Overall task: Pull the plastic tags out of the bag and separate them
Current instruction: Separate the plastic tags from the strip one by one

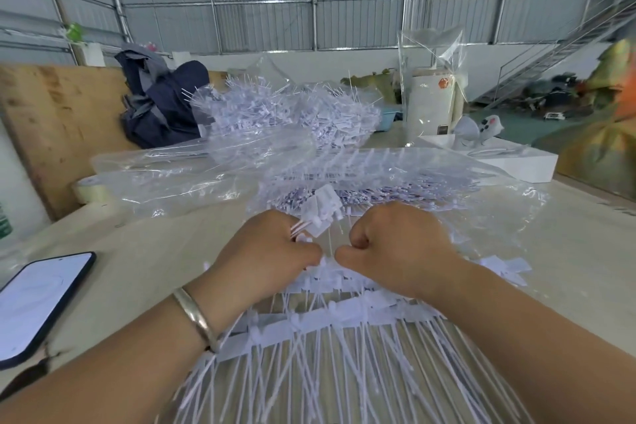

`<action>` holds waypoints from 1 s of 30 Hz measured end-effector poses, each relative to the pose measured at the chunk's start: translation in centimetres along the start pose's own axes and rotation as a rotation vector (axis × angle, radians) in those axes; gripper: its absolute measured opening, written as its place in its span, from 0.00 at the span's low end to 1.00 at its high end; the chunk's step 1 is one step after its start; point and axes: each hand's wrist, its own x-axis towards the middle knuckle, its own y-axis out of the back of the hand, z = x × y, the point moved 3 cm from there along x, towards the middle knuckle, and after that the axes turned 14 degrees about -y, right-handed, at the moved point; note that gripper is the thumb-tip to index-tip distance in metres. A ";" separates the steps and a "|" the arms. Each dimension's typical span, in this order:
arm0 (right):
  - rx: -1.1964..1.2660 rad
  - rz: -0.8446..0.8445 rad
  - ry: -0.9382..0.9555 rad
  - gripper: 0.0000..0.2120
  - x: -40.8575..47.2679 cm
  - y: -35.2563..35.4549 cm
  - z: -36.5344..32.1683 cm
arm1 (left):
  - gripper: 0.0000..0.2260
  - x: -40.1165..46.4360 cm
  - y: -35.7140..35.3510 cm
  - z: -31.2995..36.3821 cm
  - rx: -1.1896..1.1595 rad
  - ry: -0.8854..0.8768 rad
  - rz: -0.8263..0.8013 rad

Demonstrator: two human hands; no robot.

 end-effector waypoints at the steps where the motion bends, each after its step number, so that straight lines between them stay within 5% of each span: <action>1: 0.046 -0.031 0.000 0.24 -0.2 0.1 0.0 | 0.16 0.0 0.4 -0.3 0.113 -0.002 0.032; 4: 0.316 -0.118 0.008 0.22 -0.6 1.2 0.5 | 0.15 0.2 3.3 -1.9 0.320 0.057 0.175; 7: 0.493 -0.002 -0.057 0.22 0.2 2.4 1.6 | 0.18 0.9 4.6 -3.0 -0.079 0.139 0.235; 10: 0.414 0.087 -0.130 0.25 0.8 1.7 2.3 | 0.14 0.5 2.5 -2.2 -0.387 0.177 0.048; 18: 0.429 -0.067 -0.052 0.13 0.2 0.3 1.7 | 0.14 -0.2 0.8 -2.6 -0.556 0.365 0.004; 24: 0.458 -0.170 0.101 0.11 -0.6 -0.3 0.2 | 0.14 -0.7 -1.1 -1.6 -1.183 0.537 -0.048; 30: 0.510 -0.138 0.008 0.11 0.0 -0.5 1.3 | 0.15 -0.2 -0.9 -1.4 -1.128 0.438 -0.095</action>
